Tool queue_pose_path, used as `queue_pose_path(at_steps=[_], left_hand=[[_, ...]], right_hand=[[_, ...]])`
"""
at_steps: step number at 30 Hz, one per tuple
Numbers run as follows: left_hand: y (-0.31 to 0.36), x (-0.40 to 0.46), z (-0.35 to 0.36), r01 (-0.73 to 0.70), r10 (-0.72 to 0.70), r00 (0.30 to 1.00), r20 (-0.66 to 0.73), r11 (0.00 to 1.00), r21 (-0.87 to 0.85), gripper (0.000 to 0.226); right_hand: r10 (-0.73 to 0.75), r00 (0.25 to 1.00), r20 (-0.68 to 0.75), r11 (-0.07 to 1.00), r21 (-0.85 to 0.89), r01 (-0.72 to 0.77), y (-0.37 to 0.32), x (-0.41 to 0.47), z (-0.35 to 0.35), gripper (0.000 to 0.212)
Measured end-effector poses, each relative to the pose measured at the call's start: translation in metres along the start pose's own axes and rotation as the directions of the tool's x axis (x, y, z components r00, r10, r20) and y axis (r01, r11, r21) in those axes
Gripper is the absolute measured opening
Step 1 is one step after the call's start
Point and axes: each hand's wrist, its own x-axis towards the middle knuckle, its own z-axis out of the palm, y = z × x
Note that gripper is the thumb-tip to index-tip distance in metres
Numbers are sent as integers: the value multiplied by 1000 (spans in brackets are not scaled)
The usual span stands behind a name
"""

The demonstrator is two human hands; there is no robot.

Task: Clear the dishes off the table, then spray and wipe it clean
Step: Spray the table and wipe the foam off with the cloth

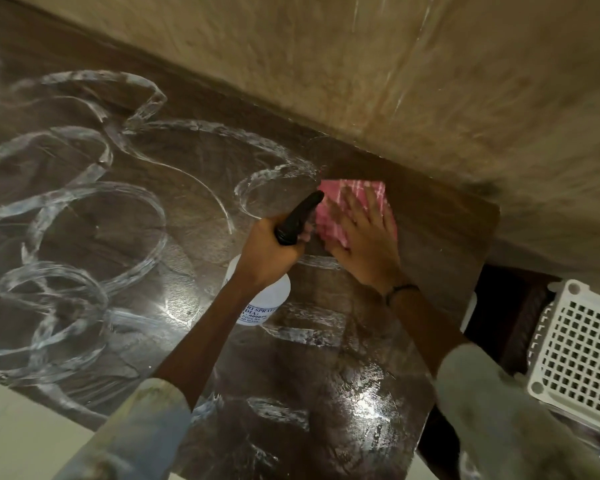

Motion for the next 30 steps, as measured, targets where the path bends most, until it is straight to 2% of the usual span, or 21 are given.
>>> queue_pose_path(at_steps=[3,6,8,10,15,18,20,22,24,28,30], left_hand=[[-2,-7,-2,-70,70,997,-10,997,-20,25],[-7,-11,-7,-153,153,988,3,987,-41,25],[-10,-11,-12,-176,177,984,23,984,-39,27],[-12,-13,-16,-178,179,984,19,983,-44,30],[-15,-20,-21,-192,191,981,-17,976,-105,21],[-15,-23,-23,-209,202,977,-63,968,-141,19],[-13,-22,-25,-202,196,979,-52,968,-149,21],[-14,-22,-27,-200,198,980,-28,965,-170,23],[-16,-23,-28,-213,220,975,12,954,-211,12],[-21,-30,-24,-229,247,967,58,947,-224,38],[-22,-31,-20,-213,232,971,61,952,-221,41]], right_hand=[[-12,1000,23,1000,-12,13,32,-27,-3,69],[160,987,-21,987,-6,-160,37,-9,-11,67],[298,953,-59,954,53,-295,23,21,-15,65],[344,938,-36,935,104,-339,3,56,-15,66],[93,993,-77,990,114,-84,-41,74,-5,65],[-77,996,-39,997,12,78,-33,37,1,64],[-99,995,-4,995,-31,99,-13,18,0,65],[-21,1000,-2,999,-35,21,4,16,-3,67],[94,995,-30,995,-21,-95,8,29,-7,68],[294,954,-54,952,107,-287,-19,79,-13,65],[283,958,-44,952,133,-275,-37,101,-13,64]])
